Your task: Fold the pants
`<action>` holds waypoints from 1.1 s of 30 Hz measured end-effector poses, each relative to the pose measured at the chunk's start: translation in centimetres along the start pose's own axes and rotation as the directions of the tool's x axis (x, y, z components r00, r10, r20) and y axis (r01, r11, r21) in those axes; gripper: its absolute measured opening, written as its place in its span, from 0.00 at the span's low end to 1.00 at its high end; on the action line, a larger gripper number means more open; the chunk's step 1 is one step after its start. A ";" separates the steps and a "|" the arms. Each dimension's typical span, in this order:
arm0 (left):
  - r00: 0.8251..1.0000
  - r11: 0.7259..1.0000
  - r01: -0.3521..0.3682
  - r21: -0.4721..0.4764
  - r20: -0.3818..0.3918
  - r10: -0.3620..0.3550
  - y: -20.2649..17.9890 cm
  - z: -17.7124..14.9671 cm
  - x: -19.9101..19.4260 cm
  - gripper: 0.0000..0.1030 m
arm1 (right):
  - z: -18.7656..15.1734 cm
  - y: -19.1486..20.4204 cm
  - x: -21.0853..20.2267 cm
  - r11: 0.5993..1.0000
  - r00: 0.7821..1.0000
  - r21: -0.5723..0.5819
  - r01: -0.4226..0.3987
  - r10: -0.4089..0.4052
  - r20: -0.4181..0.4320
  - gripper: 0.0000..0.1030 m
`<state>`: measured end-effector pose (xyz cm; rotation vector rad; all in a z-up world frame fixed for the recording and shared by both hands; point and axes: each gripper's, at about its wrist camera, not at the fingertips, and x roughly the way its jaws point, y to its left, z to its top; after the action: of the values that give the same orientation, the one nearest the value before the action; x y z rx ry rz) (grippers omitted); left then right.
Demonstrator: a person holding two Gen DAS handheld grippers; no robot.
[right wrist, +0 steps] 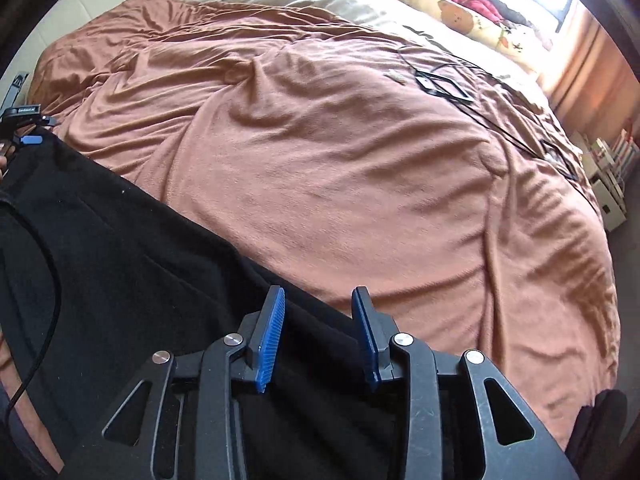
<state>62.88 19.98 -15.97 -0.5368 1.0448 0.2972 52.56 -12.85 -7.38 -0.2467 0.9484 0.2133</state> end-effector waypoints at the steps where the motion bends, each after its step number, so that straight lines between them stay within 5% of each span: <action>1: 1.000 1.000 0.005 0.001 0.004 -0.005 0.3 -0.2 -0.5 0.73 | -0.9 -0.9 -0.7 1.000 1.000 0.017 0.022 -0.022 -0.009 0.31; 9: 0.999 0.999 0.035 0.024 0.023 -0.035 2.8 -3.2 -4.3 0.73 | -6.6 -4.3 -4.5 0.989 0.997 0.148 0.031 -0.021 -0.072 0.31; 16: 0.998 0.998 0.052 0.031 0.044 -0.053 4.7 -6.2 -6.6 0.73 | -9.0 -5.7 -2.2 0.948 0.986 0.316 -0.043 0.090 -0.137 0.31; 24: 0.998 0.998 0.046 0.035 0.045 -0.047 7.0 -9.6 -8.5 0.73 | -7.7 -9.2 1.1 0.888 0.988 0.451 0.090 -0.024 -0.151 0.17; 26: 0.998 0.999 0.045 0.026 0.048 -0.047 7.7 -10.3 -8.9 0.73 | -7.2 -9.5 1.6 0.888 0.984 0.441 0.132 -0.065 -0.164 0.08; 33: 0.997 0.999 0.051 -0.015 0.059 -0.050 10.5 -12.3 -10.3 0.73 | -6.6 -8.8 3.1 0.888 0.978 0.417 0.192 -0.138 -0.158 0.05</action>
<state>43.90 22.13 -14.67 -0.5652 0.9712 0.2752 51.77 -22.99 -12.59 0.0711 1.0671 -0.1747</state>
